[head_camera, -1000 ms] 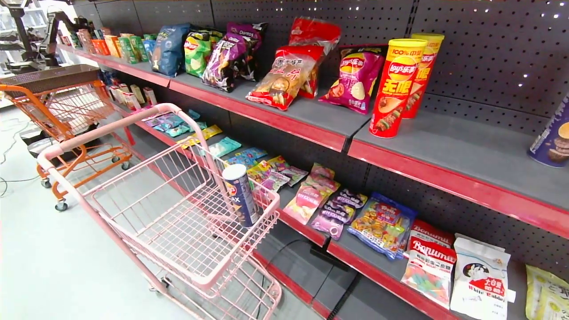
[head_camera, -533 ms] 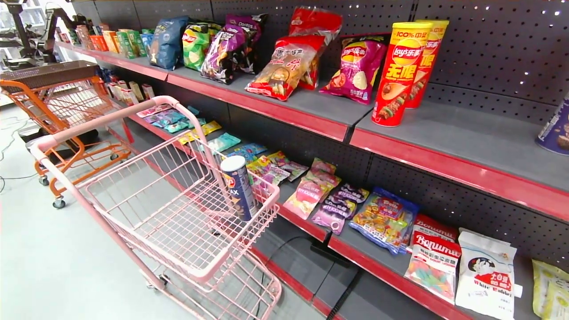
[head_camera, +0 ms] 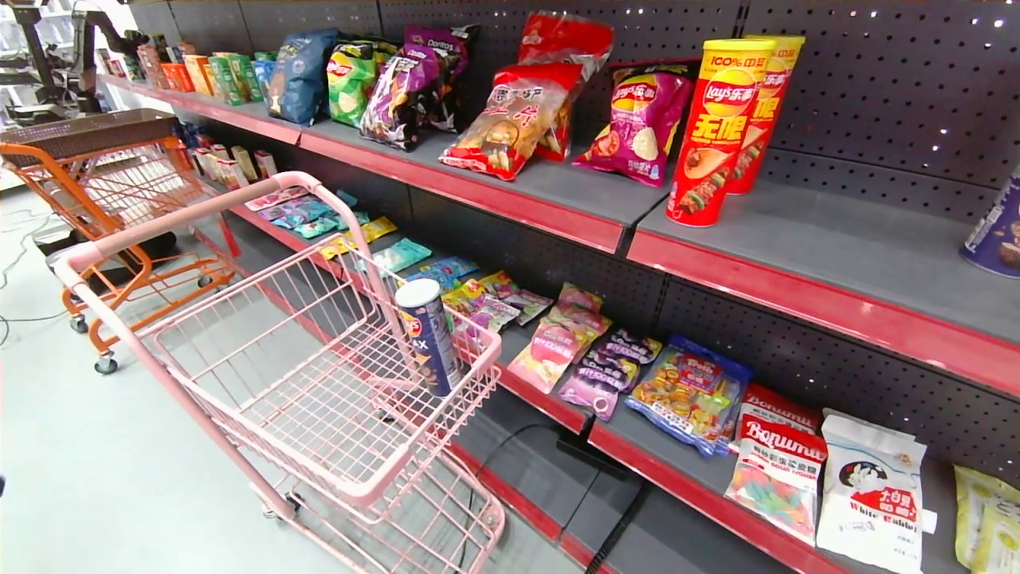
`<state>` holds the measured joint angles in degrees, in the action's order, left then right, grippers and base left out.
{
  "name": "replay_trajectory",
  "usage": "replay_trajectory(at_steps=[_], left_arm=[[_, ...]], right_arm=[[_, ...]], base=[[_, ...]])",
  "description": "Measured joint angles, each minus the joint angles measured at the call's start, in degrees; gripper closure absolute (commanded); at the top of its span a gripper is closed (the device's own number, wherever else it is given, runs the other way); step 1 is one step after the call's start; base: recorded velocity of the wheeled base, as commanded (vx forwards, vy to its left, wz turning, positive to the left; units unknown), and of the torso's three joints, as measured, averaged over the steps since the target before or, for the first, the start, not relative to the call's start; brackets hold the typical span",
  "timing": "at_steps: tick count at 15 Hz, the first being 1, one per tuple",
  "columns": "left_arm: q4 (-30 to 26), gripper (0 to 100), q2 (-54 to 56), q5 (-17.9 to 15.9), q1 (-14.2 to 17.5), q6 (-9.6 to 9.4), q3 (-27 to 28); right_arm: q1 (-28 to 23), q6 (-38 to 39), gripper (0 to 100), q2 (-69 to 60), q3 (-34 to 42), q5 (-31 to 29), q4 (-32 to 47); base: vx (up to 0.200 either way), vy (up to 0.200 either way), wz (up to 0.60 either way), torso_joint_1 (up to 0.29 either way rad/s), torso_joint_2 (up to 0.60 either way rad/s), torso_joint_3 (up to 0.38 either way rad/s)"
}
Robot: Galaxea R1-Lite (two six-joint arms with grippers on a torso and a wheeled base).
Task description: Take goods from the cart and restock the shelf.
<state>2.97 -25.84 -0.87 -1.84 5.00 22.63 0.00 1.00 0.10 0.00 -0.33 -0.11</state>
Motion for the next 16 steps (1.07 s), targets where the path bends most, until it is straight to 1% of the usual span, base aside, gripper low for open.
replay_trajectory(at_steps=[2, 3, 6, 7, 8, 9, 10, 11, 12, 13, 16], left_arm=[[4.49, 0, -11.67, -0.46, -0.11, 0.22, 4.13], [6.96, 0, -17.96, -1.21, -0.17, 0.28, 5.71], [14.09, 0, -36.12, -3.40, -0.17, 0.37, 8.40], [17.98, 0, -41.90, -5.12, -0.20, 0.33, 8.94], [22.64, 0, -47.36, -7.94, -0.22, -0.33, 9.37], [26.66, 0, -52.46, -11.17, -0.16, -1.91, 9.79], [29.38, 0, -57.45, -14.18, 0.09, -4.64, 10.56], [30.68, 0, -61.75, -17.05, 0.44, -7.00, 11.76], [31.56, 0, -65.74, -19.66, 0.72, -8.69, 13.67], [31.98, 0, -69.88, -21.63, 0.91, -9.79, 16.57], [32.33, 0, -79.69, -23.16, 1.18, -10.61, 26.30]], right_arm=[[0.00, -0.02, 0, 0.00, 0.00, -0.02, 0.01], [0.00, -0.02, 0, 0.00, 0.00, -0.02, 0.01], [0.00, -0.11, 0, 0.00, 0.00, -0.02, 0.04], [0.00, -0.11, 0, 0.00, 0.00, -0.02, 0.04], [0.00, -0.29, 0, 0.00, 0.00, 0.00, 0.04], [0.00, -0.40, 0, 0.00, 0.00, 0.04, 0.04], [0.00, -0.46, 0, 0.00, 0.00, 0.06, 0.04], [0.00, -0.46, 0, 0.00, 0.00, 0.06, 0.04], [0.00, -0.49, 0, 0.00, 0.00, 0.06, 0.04], [0.00, -0.60, 0, 0.00, 0.00, 0.09, 0.04], [0.00, -0.67, 0, 0.00, 0.00, 0.06, 0.04]], base=[[0.000, 0.000, 0.00, 0.000, 0.00, 0.000], [0.000, 0.000, 0.00, 0.000, 0.00, 0.000], [0.000, 0.000, 0.00, 0.000, 0.00, 0.000], [0.000, 0.000, 0.00, 0.000, 0.00, 0.000], [0.000, 0.000, 0.00, 0.000, 0.00, 0.000], [0.000, 0.000, 0.00, 0.000, 0.00, 0.000], [0.000, 0.000, 0.00, 0.000, 0.00, 0.000], [0.000, 0.000, 0.00, 0.000, 0.00, 0.000], [0.000, 0.000, 0.00, 0.000, 0.00, 0.000], [0.000, 0.000, 0.00, 0.000, 0.00, 0.000], [0.000, 0.000, 0.00, 0.000, 0.00, 0.000]])
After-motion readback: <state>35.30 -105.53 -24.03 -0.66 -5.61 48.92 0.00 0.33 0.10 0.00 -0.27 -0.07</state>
